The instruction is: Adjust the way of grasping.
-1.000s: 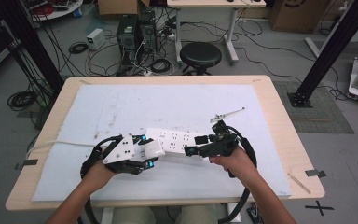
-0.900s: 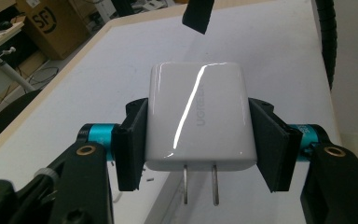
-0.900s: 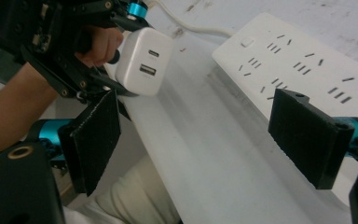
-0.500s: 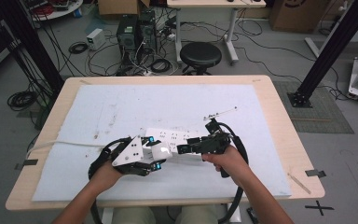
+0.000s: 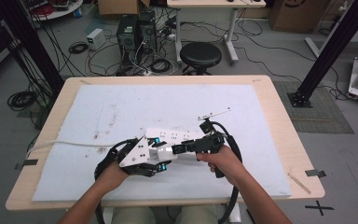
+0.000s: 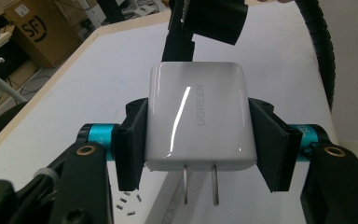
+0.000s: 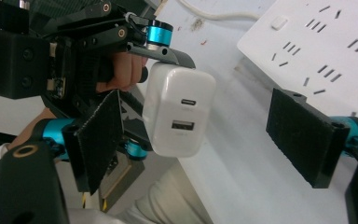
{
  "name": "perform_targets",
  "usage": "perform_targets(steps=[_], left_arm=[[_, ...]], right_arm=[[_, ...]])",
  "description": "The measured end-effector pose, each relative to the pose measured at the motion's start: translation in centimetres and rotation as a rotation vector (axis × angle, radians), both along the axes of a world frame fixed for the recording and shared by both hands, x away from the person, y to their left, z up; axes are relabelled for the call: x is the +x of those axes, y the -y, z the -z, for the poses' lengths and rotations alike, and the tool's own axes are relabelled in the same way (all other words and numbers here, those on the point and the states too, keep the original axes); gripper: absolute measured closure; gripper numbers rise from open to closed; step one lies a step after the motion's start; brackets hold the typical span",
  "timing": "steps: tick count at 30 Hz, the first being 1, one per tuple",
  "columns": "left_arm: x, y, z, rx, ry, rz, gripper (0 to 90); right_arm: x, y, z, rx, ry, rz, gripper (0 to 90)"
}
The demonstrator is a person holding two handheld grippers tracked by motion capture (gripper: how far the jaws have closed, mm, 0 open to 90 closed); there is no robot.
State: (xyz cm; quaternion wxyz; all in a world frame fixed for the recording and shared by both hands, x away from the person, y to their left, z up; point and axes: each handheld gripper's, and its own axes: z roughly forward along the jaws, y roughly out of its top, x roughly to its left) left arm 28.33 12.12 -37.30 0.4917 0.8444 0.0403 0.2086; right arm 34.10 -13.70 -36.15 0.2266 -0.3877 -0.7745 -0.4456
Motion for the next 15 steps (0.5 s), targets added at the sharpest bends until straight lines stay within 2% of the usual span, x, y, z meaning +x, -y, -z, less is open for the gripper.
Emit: perform_targets(steps=[4,6,11,12,13,14,15], left_arm=[[0.0,0.2,0.0,-0.008,0.002,0.002,42.5],[0.0,0.3,0.1,-0.008,0.003,0.006,42.5],[0.0,0.5,0.2,-0.005,0.003,0.015,42.5],[-0.1,0.6,0.2,-0.009,0.007,0.018,42.5],[-0.1,0.6,0.2,-0.008,0.007,0.023,42.5],[-0.1,0.6,0.2,-0.010,0.008,0.023,42.5],[-0.1,0.6,0.2,-0.008,0.006,0.026,42.5]], right_arm=[[0.2,-0.4,0.4,-0.005,-0.023,-0.004,20.1],[0.3,-0.5,0.6,0.001,-0.023,-0.007,26.0],[0.4,-1.0,0.9,0.009,-0.044,-0.025,27.3],[0.4,-1.0,0.9,0.009,-0.044,-0.025,29.1],[0.5,-1.3,1.1,0.007,-0.061,-0.033,35.0],[0.5,-1.3,1.1,0.007,-0.061,-0.033,35.0],[0.5,-1.5,1.2,0.016,-0.075,-0.045,38.8]])
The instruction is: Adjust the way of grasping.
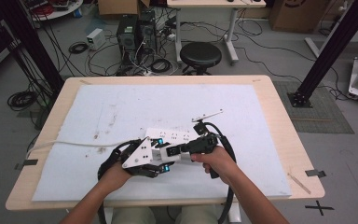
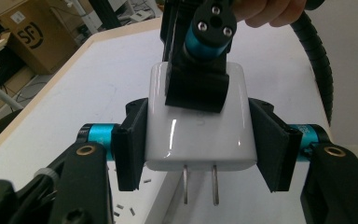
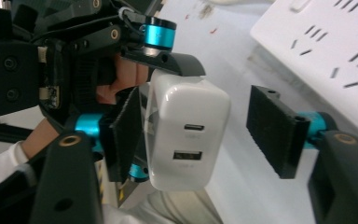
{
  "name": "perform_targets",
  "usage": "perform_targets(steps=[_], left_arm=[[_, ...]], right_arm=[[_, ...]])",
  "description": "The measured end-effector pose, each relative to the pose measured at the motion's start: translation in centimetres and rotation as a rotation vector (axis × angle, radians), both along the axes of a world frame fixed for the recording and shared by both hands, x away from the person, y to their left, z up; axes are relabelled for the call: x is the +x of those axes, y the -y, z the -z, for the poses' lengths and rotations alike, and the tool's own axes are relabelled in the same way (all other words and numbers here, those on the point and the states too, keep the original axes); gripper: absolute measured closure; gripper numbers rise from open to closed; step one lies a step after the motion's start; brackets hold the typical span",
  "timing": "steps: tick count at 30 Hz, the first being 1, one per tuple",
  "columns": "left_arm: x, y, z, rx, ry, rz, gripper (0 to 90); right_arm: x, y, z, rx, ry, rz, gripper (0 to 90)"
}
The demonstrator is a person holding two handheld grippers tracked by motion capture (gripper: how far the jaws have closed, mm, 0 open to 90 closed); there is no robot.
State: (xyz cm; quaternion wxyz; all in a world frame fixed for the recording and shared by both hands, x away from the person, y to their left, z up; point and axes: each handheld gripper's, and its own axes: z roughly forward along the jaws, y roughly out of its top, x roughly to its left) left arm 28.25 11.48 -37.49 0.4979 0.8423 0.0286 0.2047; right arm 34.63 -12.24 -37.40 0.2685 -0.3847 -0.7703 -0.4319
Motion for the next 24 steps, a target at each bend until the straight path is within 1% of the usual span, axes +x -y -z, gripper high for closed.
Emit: perform_targets(steps=[1,2,3,4,5,6,8,9,11,12,13,14,15,17,18,19,20,21,22,23,24], left_arm=[[0.0,0.0,0.0,0.000,0.000,0.000,42.5],[0.0,0.0,0.0,0.004,0.003,0.002,42.5],[0.0,0.0,0.0,0.003,0.004,0.003,42.5],[0.0,0.0,0.0,0.003,0.005,0.003,42.5],[0.0,0.1,0.1,0.003,0.009,0.003,42.5],[0.0,0.1,0.1,0.010,0.010,0.002,42.5],[0.0,0.1,0.1,0.015,0.017,0.006,42.5],[0.0,0.1,0.2,0.025,0.022,0.002,42.3],[0.0,0.2,0.2,0.026,0.024,-0.007,41.3],[-0.1,0.3,0.2,0.021,0.015,-0.029,33.5],[0.0,0.3,0.2,0.015,-0.002,-0.047,24.9],[0.1,0.2,0.2,0.012,-0.017,-0.051,21.4],[0.1,0.1,0.2,0.011,-0.017,-0.052,21.3],[0.1,-0.3,0.3,0.009,-0.026,-0.055,21.4],[0.1,-0.4,0.4,0.002,-0.032,-0.059,21.4],[0.1,-0.7,0.5,0.003,-0.038,-0.061,21.4],[0.1,-0.9,0.6,-0.002,-0.043,-0.068,21.4],[0.2,-1.1,0.8,-0.008,-0.052,-0.076,21.3],[0.2,-1.4,0.9,-0.011,-0.058,-0.084,21.3],[0.3,-1.7,1.1,-0.021,-0.068,-0.102,21.3],[0.3,-2.0,1.4,-0.034,-0.082,-0.120,21.3]], right_arm=[[0.0,0.0,0.0,0.000,0.000,0.000,38.8],[0.0,-0.2,0.1,0.007,-0.013,-0.012,41.6],[0.0,-0.2,0.1,0.007,-0.013,-0.012,41.6],[0.0,-0.3,0.3,0.013,-0.021,-0.014,45.9],[0.0,-0.3,0.3,0.013,-0.021,-0.014,45.9],[0.0,-0.4,0.4,0.037,-0.027,-0.021,54.5],[0.0,-0.4,0.5,0.045,-0.029,-0.019,56.3],[0.0,-0.2,0.5,0.042,-0.046,-0.012,60.9],[0.0,-0.2,0.4,0.037,-0.047,-0.008,61.6],[0.0,-0.2,0.4,0.034,-0.043,-0.006,62.1],[0.0,-0.1,0.5,0.028,-0.027,-0.002,62.4],[0.0,0.0,0.4,0.024,-0.023,0.005,62.6],[0.0,0.4,0.4,0.024,-0.009,0.015,62.8],[0.0,0.5,0.3,0.026,-0.006,0.023,62.9],[0.0,0.7,0.3,0.026,0.007,0.024,62.9],[-0.1,1.2,0.2,0.024,0.033,0.031,63.0],[-0.1,1.2,0.2,0.024,0.033,0.031,63.0],[-0.2,1.6,0.1,0.008,0.054,0.046,63.1],[-0.2,1.6,0.1,0.008,0.054,0.046,63.1],[-0.3,2.1,0.0,0.007,0.080,0.065,63.1],[-0.3,2.1,0.0,0.007,0.080,0.065,63.1]])
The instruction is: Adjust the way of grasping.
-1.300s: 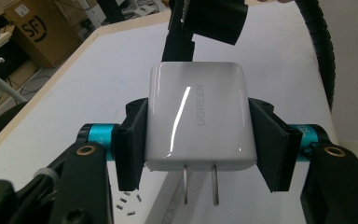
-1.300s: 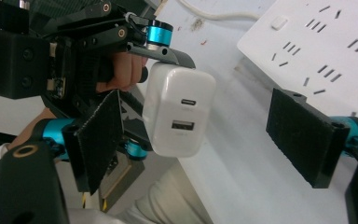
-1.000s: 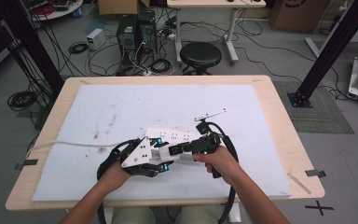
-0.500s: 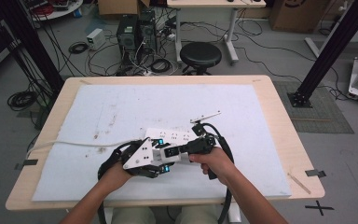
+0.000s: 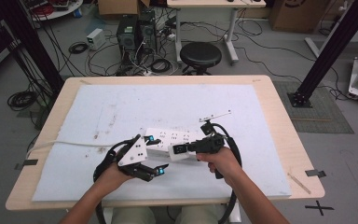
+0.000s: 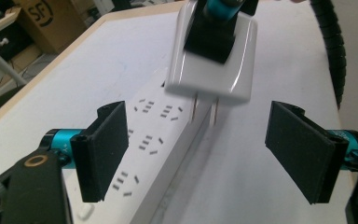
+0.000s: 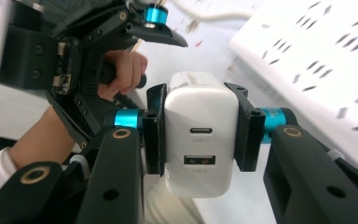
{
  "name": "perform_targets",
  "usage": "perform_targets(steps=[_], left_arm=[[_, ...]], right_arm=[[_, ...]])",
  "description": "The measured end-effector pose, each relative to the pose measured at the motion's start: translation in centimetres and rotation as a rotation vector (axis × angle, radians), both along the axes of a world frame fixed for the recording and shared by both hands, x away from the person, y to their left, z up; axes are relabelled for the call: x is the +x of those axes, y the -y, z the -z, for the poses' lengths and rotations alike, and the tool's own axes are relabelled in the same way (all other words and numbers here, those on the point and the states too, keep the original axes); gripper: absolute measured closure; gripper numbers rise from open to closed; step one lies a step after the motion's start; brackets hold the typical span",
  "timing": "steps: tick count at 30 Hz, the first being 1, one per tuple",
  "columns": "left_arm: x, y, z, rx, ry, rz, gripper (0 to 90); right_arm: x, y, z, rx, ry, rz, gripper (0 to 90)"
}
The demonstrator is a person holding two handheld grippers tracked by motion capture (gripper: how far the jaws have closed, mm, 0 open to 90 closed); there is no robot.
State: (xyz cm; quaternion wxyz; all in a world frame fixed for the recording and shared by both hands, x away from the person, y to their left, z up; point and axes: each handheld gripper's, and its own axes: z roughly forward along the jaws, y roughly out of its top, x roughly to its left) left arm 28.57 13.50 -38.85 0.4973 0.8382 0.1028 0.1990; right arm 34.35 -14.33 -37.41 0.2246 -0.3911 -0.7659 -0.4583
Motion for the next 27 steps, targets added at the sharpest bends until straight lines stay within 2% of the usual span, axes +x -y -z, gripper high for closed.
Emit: perform_targets(steps=[3,6,9,10,11,12,13,16,17,18,19,22,24,25,26,27], left_arm=[[0.2,-1.0,0.5,-0.059,-0.039,-0.046,21.3],[0.4,-2.0,0.8,-0.103,-0.055,-0.094,21.3],[0.5,-3.0,1.0,-0.141,-0.062,-0.154,21.3],[0.6,-3.3,1.0,-0.147,-0.062,-0.173,21.3],[0.6,-3.6,1.0,-0.160,-0.064,-0.189,21.3],[0.7,-3.9,1.0,-0.170,-0.066,-0.202,21.3],[0.8,-4.2,1.0,-0.180,-0.069,-0.214,21.3],[0.8,-4.9,1.1,-0.195,-0.073,-0.250,21.3],[0.8,-5.1,1.2,-0.202,-0.075,-0.259,21.3],[0.8,-5.1,1.2,-0.202,-0.075,-0.259,21.3],[0.8,-5.6,1.4,-0.210,-0.079,-0.281,21.3],[0.8,-6.0,1.6,-0.220,-0.088,-0.299,21.3],[0.8,-6.2,1.7,-0.231,-0.095,-0.309,21.3],[0.8,-6.2,1.7,-0.231,-0.095,-0.309,21.3],[0.9,-6.4,1.7,-0.233,-0.095,-0.312,21.3],[0.9,-6.4,1.7,-0.235,-0.096,-0.315,21.3]], right_arm=[[0.0,0.6,0.0,0.024,0.009,0.024,63.1],[-0.2,1.0,-0.1,0.015,0.044,0.040,63.1],[-0.5,1.1,-0.3,0.017,0.132,0.042,63.1],[-0.6,1.1,-0.3,0.013,0.184,0.039,63.1],[-0.8,1.0,-0.4,0.006,0.217,0.039,63.1],[-1.2,0.8,-0.5,-0.007,0.300,0.027,63.2],[-1.2,0.8,-0.5,-0.007,0.300,0.027,63.2],[-1.6,0.5,-0.6,-0.063,0.388,0.014,63.1],[-1.7,0.5,-0.6,-0.074,0.407,0.005,63.1],[-1.7,0.5,-0.6,-0.074,0.407,0.005,63.1],[-2.0,0.5,-0.7,-0.132,0.453,-0.008,63.1],[-2.2,0.5,-0.9,-0.196,0.511,-0.029,63.1],[-2.5,0.6,-1.1,-0.229,0.538,-0.042,63.1],[-2.5,0.6,-1.1,-0.229,0.538,-0.042,63.1],[-2.6,0.8,-1.3,-0.267,0.562,-0.056,63.1],[-2.6,0.8,-1.4,-0.277,0.566,-0.059,63.1]])
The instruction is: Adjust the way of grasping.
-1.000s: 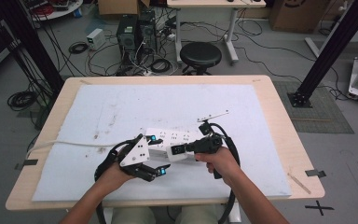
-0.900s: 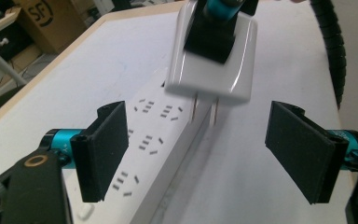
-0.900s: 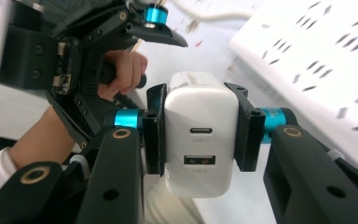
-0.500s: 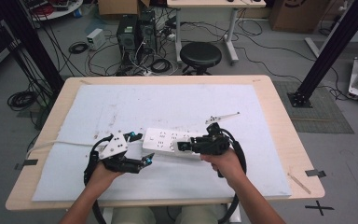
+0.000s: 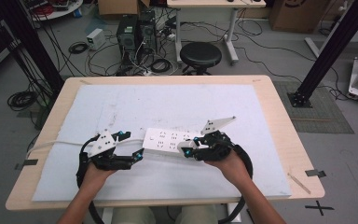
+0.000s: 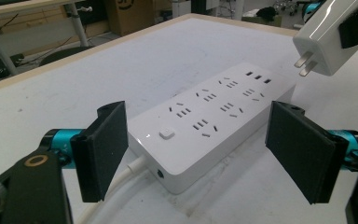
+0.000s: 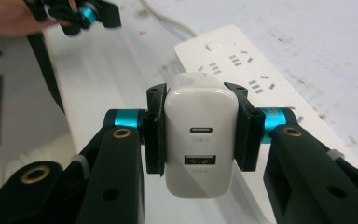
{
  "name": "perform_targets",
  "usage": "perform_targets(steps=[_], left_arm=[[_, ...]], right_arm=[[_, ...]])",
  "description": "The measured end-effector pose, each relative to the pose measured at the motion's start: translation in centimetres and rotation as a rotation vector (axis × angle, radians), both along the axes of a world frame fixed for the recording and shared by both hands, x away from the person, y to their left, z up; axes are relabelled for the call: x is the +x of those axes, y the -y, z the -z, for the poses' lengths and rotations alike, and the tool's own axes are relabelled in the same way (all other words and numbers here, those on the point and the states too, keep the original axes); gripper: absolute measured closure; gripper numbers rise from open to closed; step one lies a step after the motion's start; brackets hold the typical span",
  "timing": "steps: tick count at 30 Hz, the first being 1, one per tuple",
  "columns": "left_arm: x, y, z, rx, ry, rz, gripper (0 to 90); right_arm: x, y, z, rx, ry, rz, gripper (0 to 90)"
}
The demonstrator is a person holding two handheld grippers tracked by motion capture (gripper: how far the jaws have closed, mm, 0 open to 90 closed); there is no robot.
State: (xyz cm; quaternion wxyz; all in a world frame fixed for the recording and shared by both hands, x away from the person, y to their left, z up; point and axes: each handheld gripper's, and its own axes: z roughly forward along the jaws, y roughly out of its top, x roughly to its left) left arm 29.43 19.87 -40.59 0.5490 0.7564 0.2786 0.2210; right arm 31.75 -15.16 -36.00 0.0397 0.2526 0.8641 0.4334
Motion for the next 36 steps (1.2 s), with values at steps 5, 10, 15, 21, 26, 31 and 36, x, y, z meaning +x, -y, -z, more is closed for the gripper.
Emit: perform_targets(steps=[5,10,15,21,26,31,36], left_arm=[[-0.1,-0.2,0.0,0.001,0.002,-0.005,21.3],[-0.1,-0.5,-0.1,-0.005,0.001,-0.013,21.3],[-0.3,-0.7,-0.3,0.002,0.003,-0.025,21.3],[-0.7,-1.3,-0.7,0.005,0.001,-0.047,21.3],[-1.1,-1.7,-1.0,0.007,0.003,-0.065,21.3],[-1.0,-2.2,-1.1,0.003,0.001,-0.082,21.3],[-0.9,-2.3,-1.1,-0.002,0.002,-0.083,21.3]], right_arm=[[0.1,0.5,-0.7,-0.093,0.035,-0.020,63.1],[0.4,0.8,-1.4,-0.160,0.044,-0.038,63.2],[1.0,1.3,-2.0,-0.209,0.034,-0.051,63.2],[1.7,1.8,-2.5,-0.275,0.024,-0.070,63.2],[1.9,2.3,-3.0,-0.319,0.038,-0.079,63.2],[2.4,2.7,-3.2,-0.338,0.043,-0.078,63.2],[2.7,3.2,-3.6,-0.340,0.046,-0.061,63.1]])
